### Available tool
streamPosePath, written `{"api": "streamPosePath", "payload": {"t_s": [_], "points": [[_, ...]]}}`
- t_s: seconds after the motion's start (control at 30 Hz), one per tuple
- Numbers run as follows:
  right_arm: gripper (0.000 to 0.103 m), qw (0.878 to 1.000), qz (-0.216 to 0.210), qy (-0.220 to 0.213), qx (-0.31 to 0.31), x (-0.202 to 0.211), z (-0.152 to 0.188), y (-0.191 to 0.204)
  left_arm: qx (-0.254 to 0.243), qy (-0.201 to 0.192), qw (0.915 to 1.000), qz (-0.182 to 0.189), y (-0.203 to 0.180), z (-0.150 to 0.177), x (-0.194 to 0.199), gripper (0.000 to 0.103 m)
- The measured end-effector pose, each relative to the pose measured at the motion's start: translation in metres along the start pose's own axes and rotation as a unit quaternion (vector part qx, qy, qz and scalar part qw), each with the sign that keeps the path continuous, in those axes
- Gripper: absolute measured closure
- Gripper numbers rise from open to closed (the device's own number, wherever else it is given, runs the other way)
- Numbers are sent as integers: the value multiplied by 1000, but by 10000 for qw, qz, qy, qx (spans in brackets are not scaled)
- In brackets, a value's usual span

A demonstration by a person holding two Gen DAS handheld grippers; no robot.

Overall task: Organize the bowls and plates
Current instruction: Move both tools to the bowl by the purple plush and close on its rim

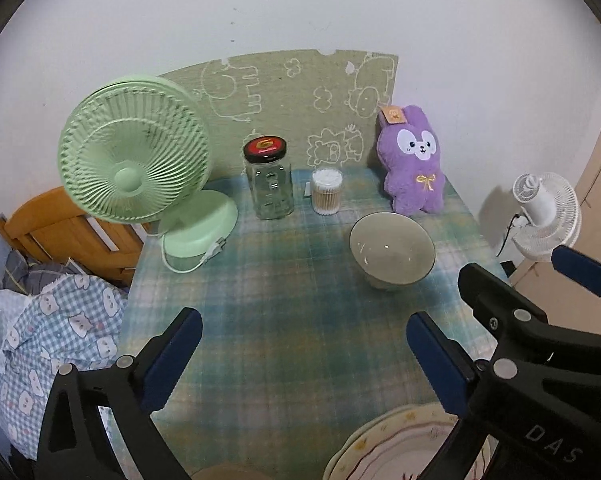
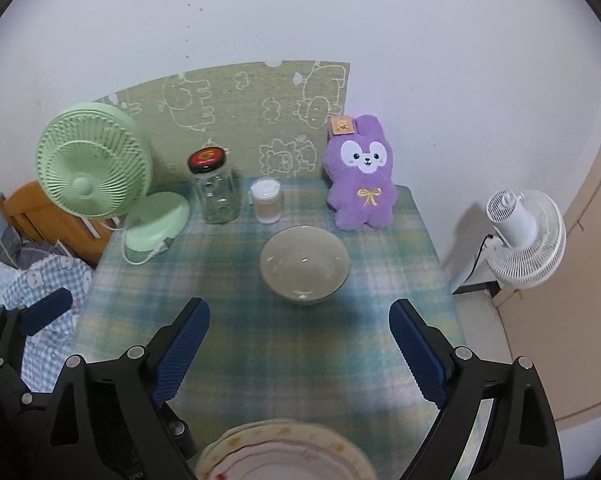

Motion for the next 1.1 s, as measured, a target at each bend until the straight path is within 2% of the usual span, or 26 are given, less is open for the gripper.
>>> {"api": "streamPosePath", "payload": {"t_s": [0.13, 0.23, 0.33, 0.4, 0.47, 0.63, 0.7, 0.73, 0.77, 0.83, 0.9, 1.0, 1.1], "points": [[10, 9999, -112, -53, 86, -22, -17, -14, 85, -20, 9999, 115, -17, -14, -24, 3], [10, 9999, -107, -59, 109, -43, -29, -23, 50, -104, 9999, 28, -27, -29, -44, 6], [10, 9999, -122, -8, 72, -67, -39, -32, 113, -25, 9999, -61, -33, -38, -68, 6], [10, 9999, -122, 86, 60, -84, -43, -36, 202, 52, 9998, -29, -36, -42, -84, 13], [10, 9998, -160, 147, 49, -101, -46, -38, 268, 128, 9996, 20, -38, -45, -99, 16], [10, 9991, -273, 321, 54, -138, -46, -40, 241, 287, 9991, -184, -42, -49, -136, 18], [13, 9989, -298, 363, -48, -155, -46, -42, 201, 332, 9988, -301, -43, -51, -147, 21], [18, 9988, -301, 380, -78, -159, -45, -43, 181, 361, 9986, -331, -43, -51, -152, 23], [23, 9985, -314, 432, -126, -167, -45, -44, 166, 391, 9986, -322, -43, -52, -158, 28], [26, 9977, -328, 548, -219, -180, -43, -47, 181, 512, 9981, -289, -44, -51, -171, 32], [33, 9969, -327, 646, -304, -192, -42, -51, 243, 518, 9981, -213, -45, -51, -180, 44], [39, 9961, -327, 739, -361, -207, -40, -54, 329, 602, 9976, -35, -49, -49, -194, 48], [45, 9958, -286, 805, -338, -219, -38, -56, 299, 701, 9971, -40, -52, -49, -205, 53]]}}
Point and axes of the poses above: each gripper's, at about its wrist camera, not at the fingertips, and x roughly against the way its jaws point, y to its left, z to its underside, the point moved 8 cm from there along -x, roughly the way its jaws point, and after that the axes turned 11 degrees about -x, right-handed, at the moved point
